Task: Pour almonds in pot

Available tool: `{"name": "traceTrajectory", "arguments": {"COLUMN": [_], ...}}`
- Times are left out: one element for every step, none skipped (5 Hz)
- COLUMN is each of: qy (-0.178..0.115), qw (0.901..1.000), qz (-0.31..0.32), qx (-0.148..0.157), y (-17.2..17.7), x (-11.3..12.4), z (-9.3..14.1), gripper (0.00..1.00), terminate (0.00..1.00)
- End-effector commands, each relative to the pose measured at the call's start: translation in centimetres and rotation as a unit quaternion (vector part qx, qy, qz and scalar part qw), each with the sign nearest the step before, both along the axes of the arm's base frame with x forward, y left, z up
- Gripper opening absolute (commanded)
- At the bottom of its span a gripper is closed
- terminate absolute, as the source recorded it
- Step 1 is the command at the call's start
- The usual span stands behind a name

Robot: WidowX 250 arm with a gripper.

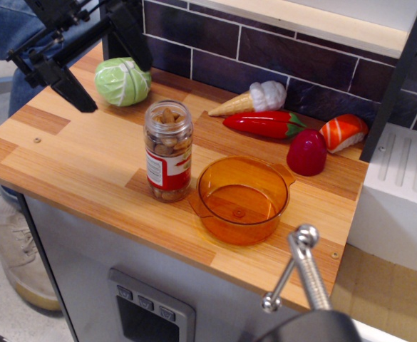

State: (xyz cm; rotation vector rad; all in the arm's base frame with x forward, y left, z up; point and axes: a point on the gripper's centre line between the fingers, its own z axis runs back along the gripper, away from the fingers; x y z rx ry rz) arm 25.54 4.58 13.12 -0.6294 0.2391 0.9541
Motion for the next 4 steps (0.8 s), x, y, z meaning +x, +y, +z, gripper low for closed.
{"name": "traceTrajectory", "arguments": {"qy": [0.107, 0.168, 0.207, 0.205], "qw": [0.9847, 0.9716, 0.9614, 0.9646], "qz": [0.129, 0.161, 0.176, 0.163], "qx": [-0.047, -0.042, -0.041, -0.027], "y": [3.9, 4.1, 3.5, 2.2], "x": [1.9, 2.3, 2.7, 3.4], "z": [-2.6, -6.1, -8.6, -9.8], "gripper": [1.0, 1.0, 1.0, 1.0], "terminate": [0.0, 0.0, 0.0, 0.0]}}
